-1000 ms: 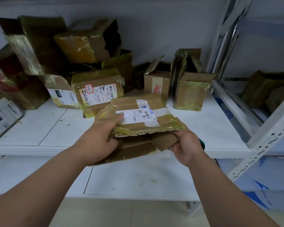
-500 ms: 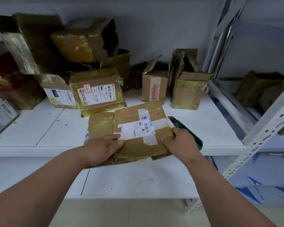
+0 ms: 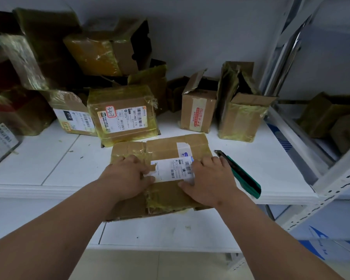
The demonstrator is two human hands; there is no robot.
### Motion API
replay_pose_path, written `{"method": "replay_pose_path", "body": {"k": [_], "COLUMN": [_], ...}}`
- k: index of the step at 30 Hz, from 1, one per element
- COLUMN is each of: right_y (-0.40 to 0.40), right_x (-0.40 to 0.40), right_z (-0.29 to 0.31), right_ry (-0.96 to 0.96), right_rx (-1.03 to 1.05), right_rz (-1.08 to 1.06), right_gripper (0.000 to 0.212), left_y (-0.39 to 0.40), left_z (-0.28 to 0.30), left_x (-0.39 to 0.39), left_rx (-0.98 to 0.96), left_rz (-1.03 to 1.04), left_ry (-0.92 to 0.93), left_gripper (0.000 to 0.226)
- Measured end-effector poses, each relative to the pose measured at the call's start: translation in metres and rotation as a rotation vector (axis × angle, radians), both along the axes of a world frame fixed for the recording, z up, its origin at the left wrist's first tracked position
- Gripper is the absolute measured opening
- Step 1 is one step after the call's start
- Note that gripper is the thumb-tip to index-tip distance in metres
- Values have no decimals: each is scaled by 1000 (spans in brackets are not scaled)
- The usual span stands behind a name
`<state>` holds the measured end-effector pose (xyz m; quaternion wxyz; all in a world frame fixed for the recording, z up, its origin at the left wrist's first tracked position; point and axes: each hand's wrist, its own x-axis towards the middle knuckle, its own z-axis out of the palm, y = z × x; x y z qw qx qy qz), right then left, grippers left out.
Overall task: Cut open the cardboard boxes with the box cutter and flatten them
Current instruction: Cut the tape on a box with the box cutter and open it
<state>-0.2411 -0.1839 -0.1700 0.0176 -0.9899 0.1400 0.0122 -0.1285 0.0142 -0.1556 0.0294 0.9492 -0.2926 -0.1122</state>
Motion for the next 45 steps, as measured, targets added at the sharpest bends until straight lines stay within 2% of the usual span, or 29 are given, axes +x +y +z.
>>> {"method": "replay_pose_path", "body": {"k": [2, 5, 8, 11, 15, 22, 25, 28, 30, 35, 38, 41, 44, 45], "right_y": [0, -5, -11, -10, -12, 5, 1, 0, 2, 31, 42, 33, 21, 19], "right_x": [6, 12, 33, 45, 48, 51, 53, 54, 55, 42, 27, 26, 21, 18], "right_z": [-6, -14, -3, -11, -22, -22, -24, -24, -23, -20, -30, -24, -23, -25], "right_ry": [28, 143, 105, 88, 167, 167, 178, 188, 205, 56, 115, 188, 194, 192], "right_rx": [19, 66, 23, 55, 70, 80, 95, 80, 76, 2, 96, 104, 57, 44], "right_rz": [30, 68, 77, 68, 63, 141, 147, 152, 126, 169, 190, 185, 129, 112], "right_gripper": [76, 78, 74, 85, 89, 88, 90, 88, 85, 66, 71, 82, 95, 97], "left_y": [-6, -11, -14, -17, -20, -20, -17, -13, -9, 1, 2, 7, 12, 12], "left_z": [-5, -17, -13, -16, -29, -35, -28, -20, -21, -30, -26, -23, -27, -29], "left_x": [4, 3, 12, 20, 23, 32, 35, 28, 16, 8, 13, 15, 12, 10], "left_rx": [-32, 4, 32, 99, 198, 210, 169, 172, 164, 134, 167, 182, 150, 144], "left_rz": [-16, -75, -37, -8, -76, -124, -118, -111, -87, -78, -103, -134, -154, -158], "left_ry": [5, 25, -40, -54, -32, 16, 108, -3, -83, 43, 91, 123, 70, 50], "left_gripper": [55, 72, 76, 83, 83, 83, 80, 86, 80, 68, 69, 82, 123, 130]}}
